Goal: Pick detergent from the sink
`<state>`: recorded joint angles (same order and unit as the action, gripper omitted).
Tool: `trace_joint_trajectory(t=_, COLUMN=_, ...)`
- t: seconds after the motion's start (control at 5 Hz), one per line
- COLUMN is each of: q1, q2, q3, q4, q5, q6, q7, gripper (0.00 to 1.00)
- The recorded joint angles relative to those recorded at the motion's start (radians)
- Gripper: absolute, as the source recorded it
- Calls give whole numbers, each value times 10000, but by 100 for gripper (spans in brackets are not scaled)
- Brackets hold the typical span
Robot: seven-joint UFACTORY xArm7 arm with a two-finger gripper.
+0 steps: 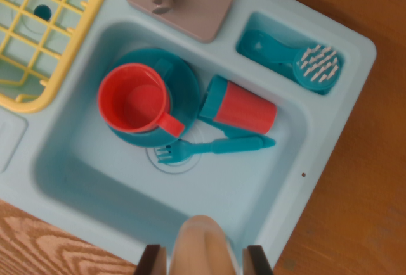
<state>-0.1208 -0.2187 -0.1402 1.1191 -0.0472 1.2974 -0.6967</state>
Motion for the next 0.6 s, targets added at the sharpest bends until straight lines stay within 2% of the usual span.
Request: trace_joint_trajectory(t=0.6, q1=1, q2=-32, q3=2, q4=53, q5=-4, q6=85, q7=3, gripper=100)
